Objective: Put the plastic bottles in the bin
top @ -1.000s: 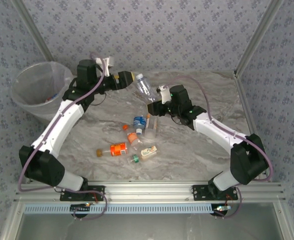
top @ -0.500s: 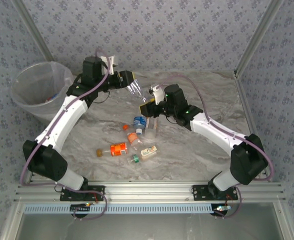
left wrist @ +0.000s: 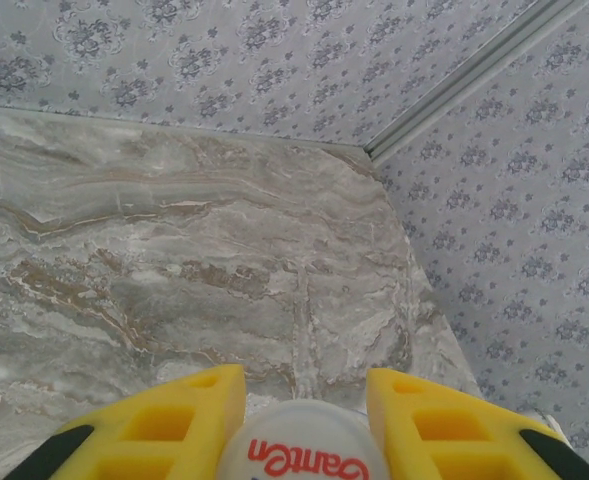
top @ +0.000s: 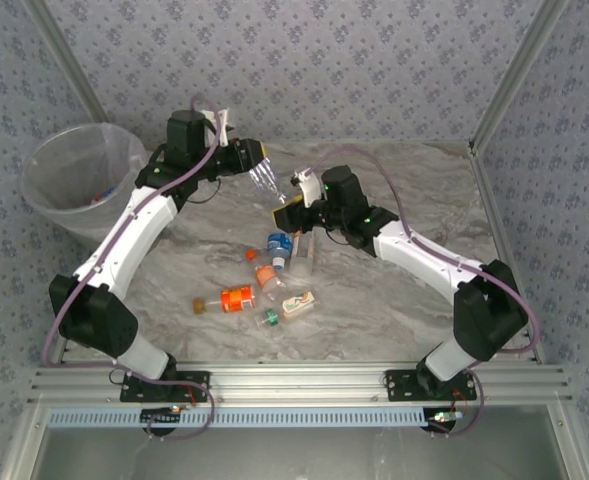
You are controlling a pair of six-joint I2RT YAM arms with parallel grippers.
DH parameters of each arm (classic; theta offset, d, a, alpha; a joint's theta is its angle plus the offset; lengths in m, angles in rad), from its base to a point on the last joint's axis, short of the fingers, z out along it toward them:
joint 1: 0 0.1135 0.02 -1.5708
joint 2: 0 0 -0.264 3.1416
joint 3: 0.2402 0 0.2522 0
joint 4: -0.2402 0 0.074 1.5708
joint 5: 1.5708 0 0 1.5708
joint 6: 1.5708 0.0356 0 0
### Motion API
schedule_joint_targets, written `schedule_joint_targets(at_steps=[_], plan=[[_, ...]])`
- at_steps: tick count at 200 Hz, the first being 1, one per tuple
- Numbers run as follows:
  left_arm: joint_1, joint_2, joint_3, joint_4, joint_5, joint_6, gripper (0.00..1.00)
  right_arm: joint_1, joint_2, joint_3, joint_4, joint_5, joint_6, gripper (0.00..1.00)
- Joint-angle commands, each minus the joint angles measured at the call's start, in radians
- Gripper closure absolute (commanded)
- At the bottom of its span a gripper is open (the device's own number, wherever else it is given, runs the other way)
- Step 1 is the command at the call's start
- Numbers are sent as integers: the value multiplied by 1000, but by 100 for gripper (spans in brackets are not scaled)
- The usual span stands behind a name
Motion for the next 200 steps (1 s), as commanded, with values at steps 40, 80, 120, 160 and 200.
schedule_joint_targets(at_steps=[40, 80, 120, 160, 200], plan=[[-3, -24, 12, -18, -58, 41, 100, 17, -32, 31, 19, 47, -38, 19], [36, -81, 5, -33, -135, 56, 100, 8, -109, -56, 42, 165, -60, 0], [106, -181, -23, -38, -233, 60, 100, -6, -176, -111, 36, 348, -70, 0], [157, -324, -95, 0, -454, 78, 100, -40, -190, -123, -33, 550, -17, 0], [165, -446, -166, 106, -690, 147, 100, -73, -185, -128, -85, 630, 85, 0]])
